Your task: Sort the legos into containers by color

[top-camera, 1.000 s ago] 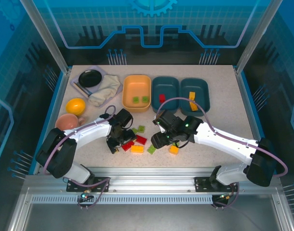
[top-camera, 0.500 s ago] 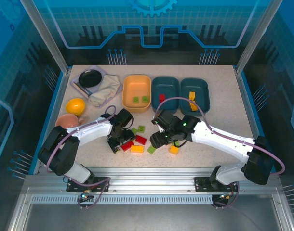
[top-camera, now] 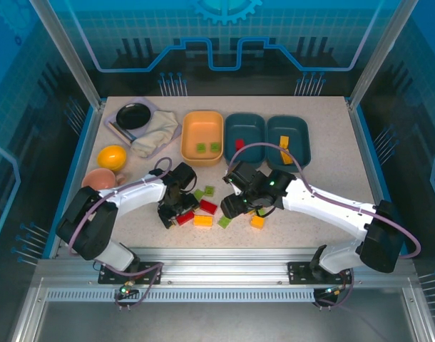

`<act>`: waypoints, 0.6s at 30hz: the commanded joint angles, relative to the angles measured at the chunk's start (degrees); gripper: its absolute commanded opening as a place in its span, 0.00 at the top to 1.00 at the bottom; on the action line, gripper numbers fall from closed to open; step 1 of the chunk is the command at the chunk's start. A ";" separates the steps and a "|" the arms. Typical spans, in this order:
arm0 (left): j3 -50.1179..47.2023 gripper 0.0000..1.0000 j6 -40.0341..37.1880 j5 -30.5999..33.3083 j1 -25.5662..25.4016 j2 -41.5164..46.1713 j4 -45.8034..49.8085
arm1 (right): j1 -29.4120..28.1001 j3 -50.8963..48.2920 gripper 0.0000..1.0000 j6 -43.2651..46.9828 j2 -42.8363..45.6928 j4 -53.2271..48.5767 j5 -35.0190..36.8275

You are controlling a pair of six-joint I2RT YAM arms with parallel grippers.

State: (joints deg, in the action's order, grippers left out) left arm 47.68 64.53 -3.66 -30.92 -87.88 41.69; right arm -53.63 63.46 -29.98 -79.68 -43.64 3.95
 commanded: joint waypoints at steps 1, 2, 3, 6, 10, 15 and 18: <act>0.47 0.13 -0.38 0.94 -0.20 -1.77 1.40 | -0.35 1.75 0.37 0.36 -0.61 0.31 -0.95; 0.27 0.14 -0.42 0.85 -0.28 -2.16 1.21 | -0.34 1.75 0.37 0.36 -0.58 0.31 -0.95; -0.01 0.15 -0.39 0.80 -0.34 -2.28 0.89 | -0.34 1.75 0.37 0.36 -0.57 0.22 -0.87; -0.83 0.18 -0.41 0.32 -0.63 -2.79 -0.91 | -0.32 1.50 0.37 0.12 -0.48 0.30 -0.87; -0.92 0.28 -1.05 0.96 -0.99 -3.58 -1.51 | -0.33 1.18 0.37 -0.27 -0.39 0.35 -0.90; -0.98 0.43 -1.28 2.27 -1.13 -2.55 -0.69 | -0.32 0.97 0.37 -0.57 0.12 0.39 -0.77; 0.31 0.44 -1.37 4.11 -1.10 0.92 2.83 | -0.28 1.13 0.38 -1.01 1.23 -0.02 0.33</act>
State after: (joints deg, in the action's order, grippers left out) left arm 47.77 64.03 -2.28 -31.68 -89.41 42.24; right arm -53.63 63.46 -30.06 -79.85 -43.62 4.03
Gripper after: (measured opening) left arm 0.621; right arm 0.627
